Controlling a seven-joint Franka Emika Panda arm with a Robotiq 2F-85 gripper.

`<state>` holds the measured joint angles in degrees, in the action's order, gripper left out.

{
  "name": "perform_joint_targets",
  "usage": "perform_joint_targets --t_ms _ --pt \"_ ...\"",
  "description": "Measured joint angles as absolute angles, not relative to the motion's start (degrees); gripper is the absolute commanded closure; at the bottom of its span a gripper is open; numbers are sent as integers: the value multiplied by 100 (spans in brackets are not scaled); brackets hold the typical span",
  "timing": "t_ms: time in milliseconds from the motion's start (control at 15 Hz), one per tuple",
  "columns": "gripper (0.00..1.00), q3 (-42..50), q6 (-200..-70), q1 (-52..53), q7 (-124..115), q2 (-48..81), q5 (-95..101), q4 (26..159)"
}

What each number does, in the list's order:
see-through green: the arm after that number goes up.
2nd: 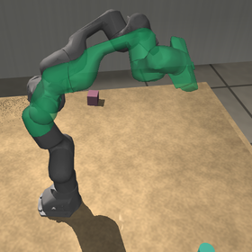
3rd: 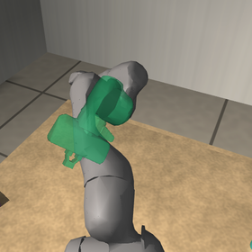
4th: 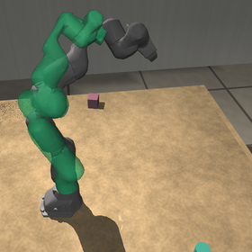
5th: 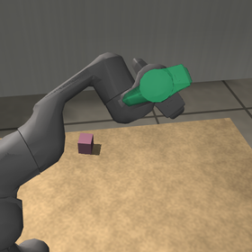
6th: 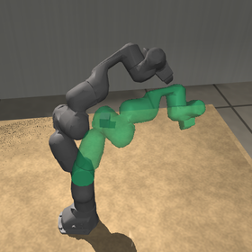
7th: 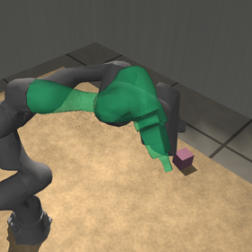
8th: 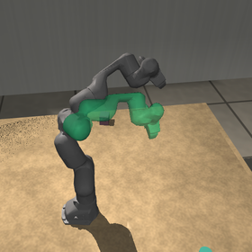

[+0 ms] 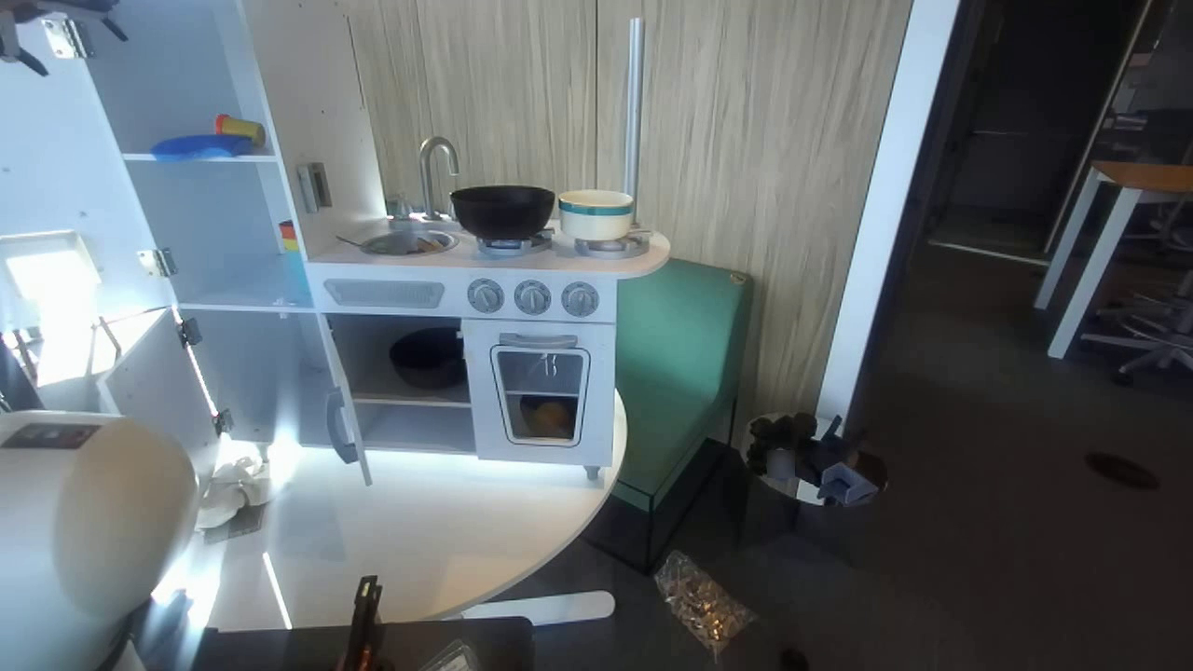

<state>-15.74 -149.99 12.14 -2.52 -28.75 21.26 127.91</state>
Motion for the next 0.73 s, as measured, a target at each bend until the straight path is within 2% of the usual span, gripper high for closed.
perform_joint_targets --t_ms 400,733 --pt "0 -1440 -14405 1912 423 -3271 971 12791" --pt "0 -1320 -13777 1974 474 -3457 598 12782"
